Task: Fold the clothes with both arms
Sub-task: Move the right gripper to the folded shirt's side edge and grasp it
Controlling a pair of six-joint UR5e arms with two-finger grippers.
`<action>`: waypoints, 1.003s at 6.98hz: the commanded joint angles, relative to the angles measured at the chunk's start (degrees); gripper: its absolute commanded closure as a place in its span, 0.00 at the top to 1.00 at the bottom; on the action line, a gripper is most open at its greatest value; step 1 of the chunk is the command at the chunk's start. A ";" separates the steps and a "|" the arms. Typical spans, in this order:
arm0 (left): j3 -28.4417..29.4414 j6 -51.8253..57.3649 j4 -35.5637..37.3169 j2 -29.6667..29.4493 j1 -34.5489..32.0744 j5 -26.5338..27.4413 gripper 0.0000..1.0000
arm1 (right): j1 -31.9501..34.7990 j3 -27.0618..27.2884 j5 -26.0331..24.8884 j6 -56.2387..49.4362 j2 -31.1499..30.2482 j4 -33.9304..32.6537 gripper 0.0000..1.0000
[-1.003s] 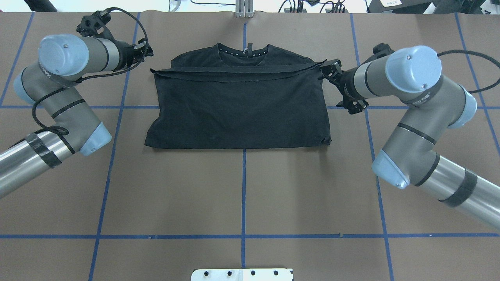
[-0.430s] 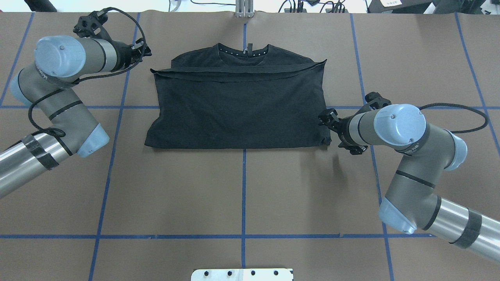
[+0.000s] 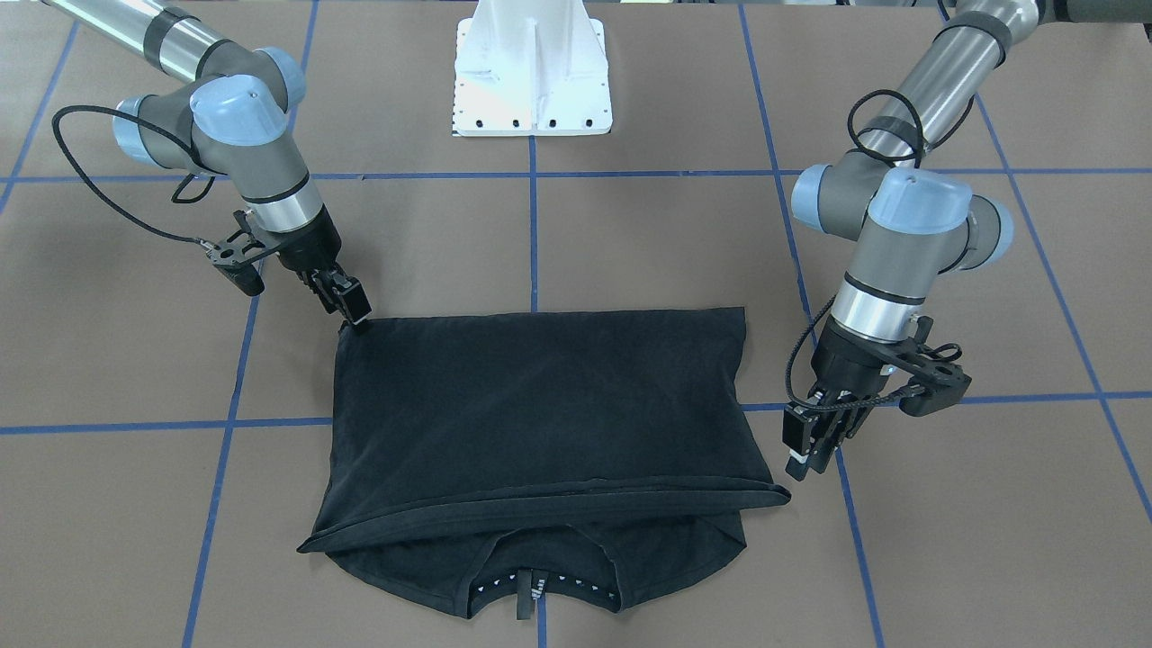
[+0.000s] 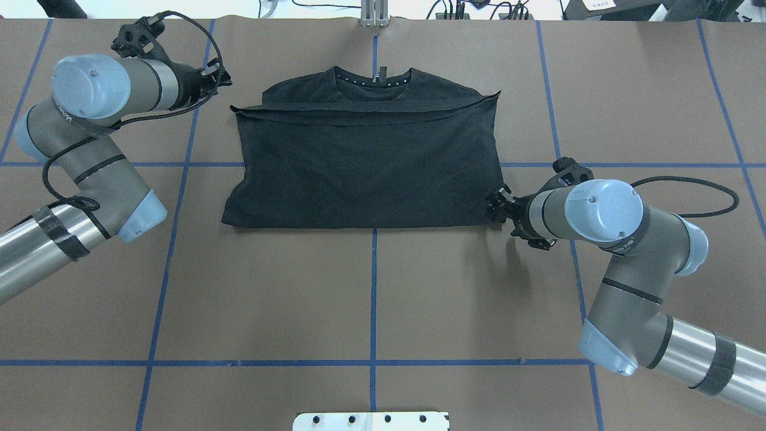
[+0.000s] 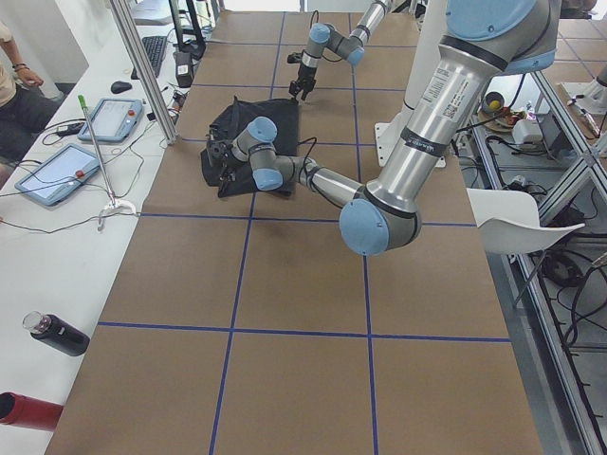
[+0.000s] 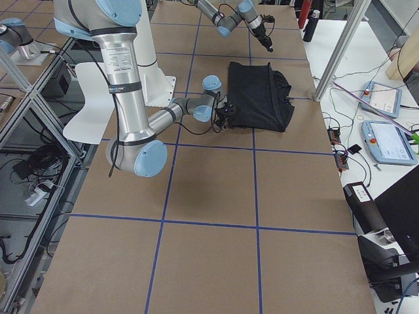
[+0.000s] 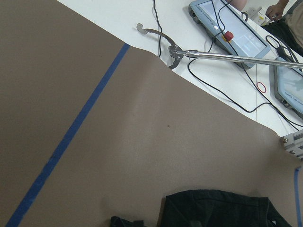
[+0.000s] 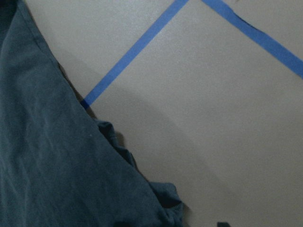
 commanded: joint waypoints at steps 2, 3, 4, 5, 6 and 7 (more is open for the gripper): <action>-0.06 0.01 0.00 0.01 0.00 -0.03 0.43 | -0.22 0.15 -0.07 0.44 0.16 0.00 0.00; -0.06 0.01 0.00 0.10 0.00 -0.03 0.43 | -0.13 0.23 0.02 0.35 0.16 0.00 0.00; -0.06 0.01 0.00 0.10 0.00 -0.03 0.43 | -0.13 0.84 0.11 0.09 0.07 0.00 0.00; -0.06 0.01 0.00 0.10 0.00 -0.03 0.43 | 0.04 2.50 0.54 0.00 -0.28 0.00 0.00; -0.06 0.01 0.00 0.10 0.00 -0.03 0.43 | 0.04 4.96 0.72 -0.09 -2.54 -0.09 0.00; -0.06 0.01 0.00 0.10 0.00 -0.12 0.43 | 0.04 7.85 0.81 -0.17 -4.92 -0.09 0.00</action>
